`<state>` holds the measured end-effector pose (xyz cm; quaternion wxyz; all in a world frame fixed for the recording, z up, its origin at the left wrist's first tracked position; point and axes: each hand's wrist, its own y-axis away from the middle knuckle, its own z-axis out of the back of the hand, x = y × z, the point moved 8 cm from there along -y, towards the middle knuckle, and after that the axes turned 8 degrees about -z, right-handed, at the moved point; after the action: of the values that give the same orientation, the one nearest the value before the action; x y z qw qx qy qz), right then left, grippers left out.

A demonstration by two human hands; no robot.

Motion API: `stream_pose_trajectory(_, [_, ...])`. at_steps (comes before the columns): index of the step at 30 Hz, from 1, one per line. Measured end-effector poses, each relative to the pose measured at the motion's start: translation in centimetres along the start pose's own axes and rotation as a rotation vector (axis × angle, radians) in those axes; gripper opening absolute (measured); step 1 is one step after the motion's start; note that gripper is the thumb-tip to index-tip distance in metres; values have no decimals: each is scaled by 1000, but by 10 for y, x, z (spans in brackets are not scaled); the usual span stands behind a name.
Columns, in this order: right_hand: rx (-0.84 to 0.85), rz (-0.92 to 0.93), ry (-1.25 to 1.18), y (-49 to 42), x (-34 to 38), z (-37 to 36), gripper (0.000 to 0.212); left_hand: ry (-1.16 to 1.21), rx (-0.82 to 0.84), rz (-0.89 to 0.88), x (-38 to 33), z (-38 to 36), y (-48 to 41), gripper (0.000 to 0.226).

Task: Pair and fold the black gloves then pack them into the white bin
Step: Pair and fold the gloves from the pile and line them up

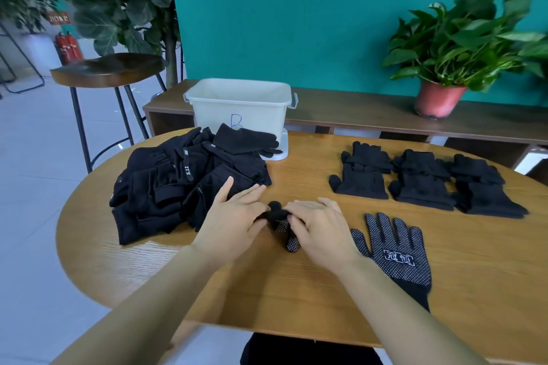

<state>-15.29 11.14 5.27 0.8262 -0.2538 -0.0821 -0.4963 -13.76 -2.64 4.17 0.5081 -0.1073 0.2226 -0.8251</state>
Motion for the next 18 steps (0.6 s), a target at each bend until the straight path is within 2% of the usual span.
stream_pose_trajectory(9, [-196, 0, -116, 17, -2, 67, 18, 383, -220, 239, -25, 55, -11, 14])
stream_pose_trajectory(11, [-209, -26, -168, 20, -2, 76, 18, 464, -226, 282, -31, 61, -11, 12])
stream_pose_trajectory(14, [-189, -78, -275, 24, -3, 82, 19, 671, -149, 364, -38, 59, -9, 13])
stream_pose_trajectory(18, [-164, -110, -352, 28, -1, 88, 19, 755, -162, 376, -49, 69, -8, 6])
